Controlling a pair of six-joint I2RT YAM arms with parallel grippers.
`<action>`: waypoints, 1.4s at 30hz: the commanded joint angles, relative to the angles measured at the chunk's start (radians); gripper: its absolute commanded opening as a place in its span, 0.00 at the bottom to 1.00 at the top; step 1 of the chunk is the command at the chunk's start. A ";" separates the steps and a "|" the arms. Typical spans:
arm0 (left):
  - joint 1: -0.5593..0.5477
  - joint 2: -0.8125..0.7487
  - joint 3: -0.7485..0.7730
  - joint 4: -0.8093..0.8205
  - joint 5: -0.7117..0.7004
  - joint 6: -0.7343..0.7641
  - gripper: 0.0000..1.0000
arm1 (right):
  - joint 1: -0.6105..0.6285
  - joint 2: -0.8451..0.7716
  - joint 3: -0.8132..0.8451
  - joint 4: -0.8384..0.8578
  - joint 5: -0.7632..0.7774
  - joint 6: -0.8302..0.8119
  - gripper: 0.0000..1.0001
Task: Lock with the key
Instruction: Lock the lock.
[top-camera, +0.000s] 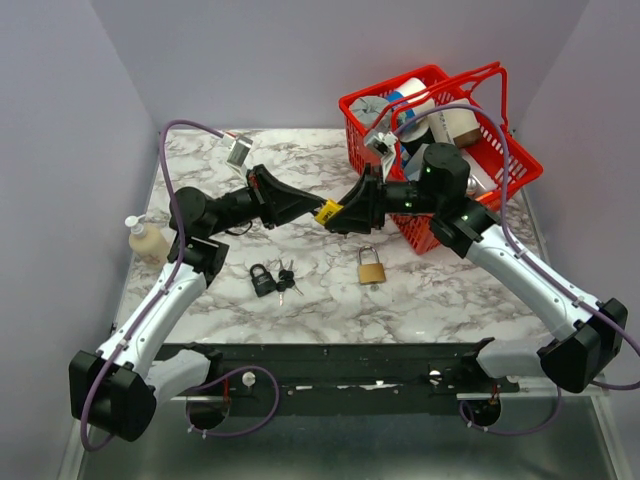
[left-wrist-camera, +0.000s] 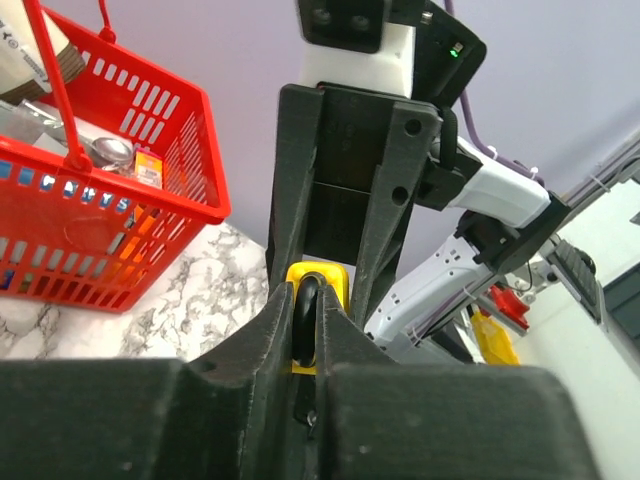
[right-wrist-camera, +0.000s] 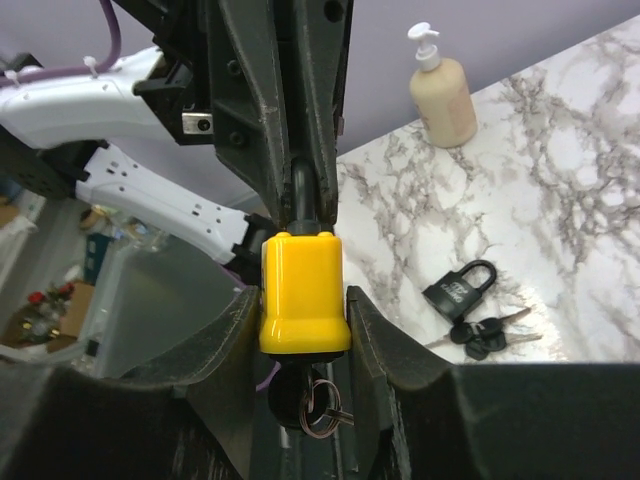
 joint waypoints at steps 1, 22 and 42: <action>-0.006 0.001 -0.003 0.069 -0.009 -0.018 0.00 | 0.000 -0.009 0.005 0.094 -0.008 0.041 0.01; 0.040 -0.022 0.031 0.034 0.125 -0.030 0.00 | -0.056 -0.081 0.004 -0.259 -0.085 -0.305 0.51; 0.035 -0.011 0.039 0.052 0.114 -0.038 0.00 | -0.042 0.001 0.051 -0.184 -0.180 -0.208 0.25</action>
